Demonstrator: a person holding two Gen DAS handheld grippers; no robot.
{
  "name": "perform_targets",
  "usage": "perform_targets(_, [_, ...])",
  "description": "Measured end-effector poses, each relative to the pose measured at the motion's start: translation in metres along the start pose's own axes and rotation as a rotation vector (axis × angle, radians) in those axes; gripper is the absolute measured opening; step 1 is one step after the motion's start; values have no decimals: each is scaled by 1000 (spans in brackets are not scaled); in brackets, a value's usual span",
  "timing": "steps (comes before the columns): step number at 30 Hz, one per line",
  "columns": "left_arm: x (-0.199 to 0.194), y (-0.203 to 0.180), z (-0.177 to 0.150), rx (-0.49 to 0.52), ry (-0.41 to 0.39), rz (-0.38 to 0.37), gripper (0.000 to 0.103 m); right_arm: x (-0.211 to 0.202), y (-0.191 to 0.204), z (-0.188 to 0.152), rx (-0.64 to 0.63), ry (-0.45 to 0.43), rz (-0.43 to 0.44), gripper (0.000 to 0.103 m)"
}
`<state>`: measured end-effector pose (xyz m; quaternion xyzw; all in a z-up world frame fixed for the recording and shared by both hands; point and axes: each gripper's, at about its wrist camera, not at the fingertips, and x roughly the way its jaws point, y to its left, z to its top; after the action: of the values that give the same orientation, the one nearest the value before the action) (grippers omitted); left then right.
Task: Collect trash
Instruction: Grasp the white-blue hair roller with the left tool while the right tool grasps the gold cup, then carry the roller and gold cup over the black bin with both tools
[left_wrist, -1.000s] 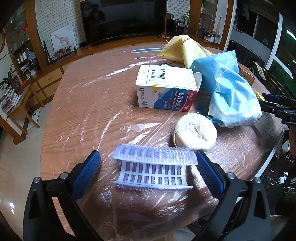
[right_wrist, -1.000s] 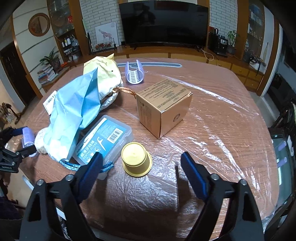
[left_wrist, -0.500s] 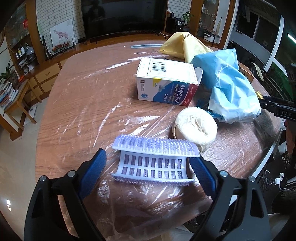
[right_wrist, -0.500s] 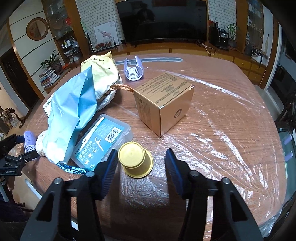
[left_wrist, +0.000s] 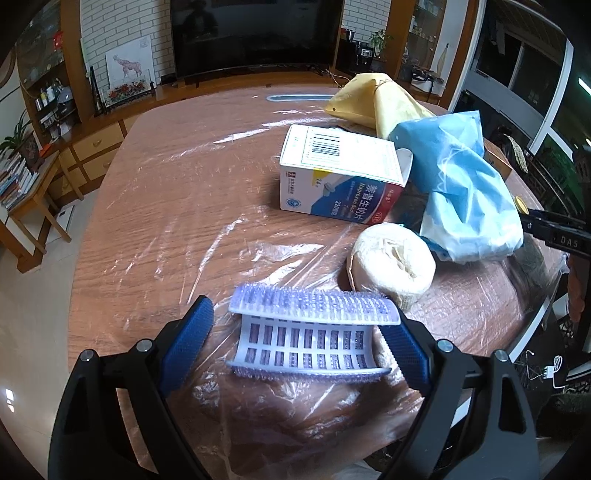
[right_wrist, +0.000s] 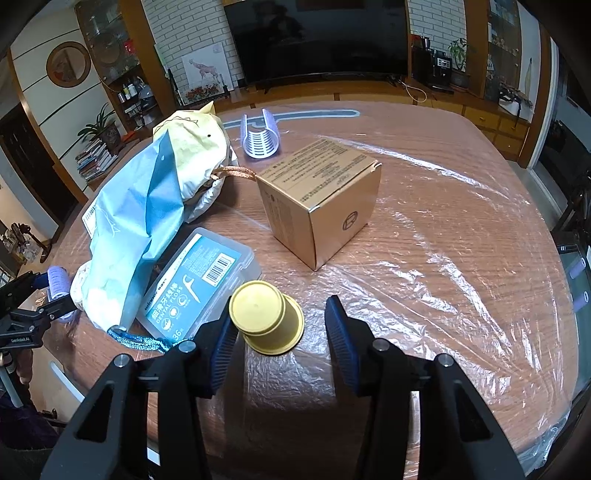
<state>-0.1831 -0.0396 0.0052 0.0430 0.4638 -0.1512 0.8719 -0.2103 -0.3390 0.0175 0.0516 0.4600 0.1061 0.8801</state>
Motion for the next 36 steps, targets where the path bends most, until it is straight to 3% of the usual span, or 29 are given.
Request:
perform_targets(2, [1,0,0,3,-3,-2,89,0,0,-1,6,6,13,44])
perform_targets(6, [-1,0,3,4,-9,-16,73,0,0,-1,13,4,33,36])
perform_targets(13, [-11,0,3,-4,-24,1,73,-4,-4,-4,35,-6,59,34])
perform_targets(21, [-27,11,7,-87,-51,-9,73,-17,-12,-4,72,-18,64,34])
perform_targets(36, [-53,-30,12,-1,-81,-63,73,-56,8,-20,48,12,141,34])
